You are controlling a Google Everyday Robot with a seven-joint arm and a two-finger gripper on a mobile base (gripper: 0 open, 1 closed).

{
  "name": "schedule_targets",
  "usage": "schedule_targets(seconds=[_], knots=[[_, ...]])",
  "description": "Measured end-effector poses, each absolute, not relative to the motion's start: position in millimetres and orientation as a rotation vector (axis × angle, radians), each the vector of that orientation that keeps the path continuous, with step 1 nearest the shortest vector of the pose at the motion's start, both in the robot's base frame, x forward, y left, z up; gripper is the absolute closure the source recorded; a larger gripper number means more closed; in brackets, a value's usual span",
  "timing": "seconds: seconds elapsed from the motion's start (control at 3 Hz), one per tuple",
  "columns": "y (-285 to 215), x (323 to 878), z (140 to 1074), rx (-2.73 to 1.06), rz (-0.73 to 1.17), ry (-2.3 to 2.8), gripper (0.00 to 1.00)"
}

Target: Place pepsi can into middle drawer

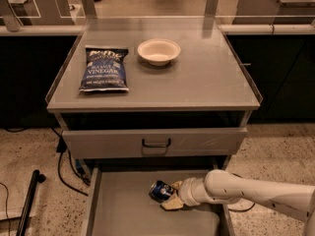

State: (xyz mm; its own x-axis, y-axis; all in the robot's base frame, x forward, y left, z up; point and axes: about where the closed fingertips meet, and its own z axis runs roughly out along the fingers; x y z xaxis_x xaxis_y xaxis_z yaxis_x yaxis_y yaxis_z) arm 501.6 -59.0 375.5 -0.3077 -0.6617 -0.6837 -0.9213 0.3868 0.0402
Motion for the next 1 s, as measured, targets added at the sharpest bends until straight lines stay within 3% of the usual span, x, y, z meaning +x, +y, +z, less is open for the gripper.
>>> schedule_targets(seconds=[1.0], knots=[[-59.0, 501.5, 374.6, -1.351, 0.584, 2.071, 0.13]])
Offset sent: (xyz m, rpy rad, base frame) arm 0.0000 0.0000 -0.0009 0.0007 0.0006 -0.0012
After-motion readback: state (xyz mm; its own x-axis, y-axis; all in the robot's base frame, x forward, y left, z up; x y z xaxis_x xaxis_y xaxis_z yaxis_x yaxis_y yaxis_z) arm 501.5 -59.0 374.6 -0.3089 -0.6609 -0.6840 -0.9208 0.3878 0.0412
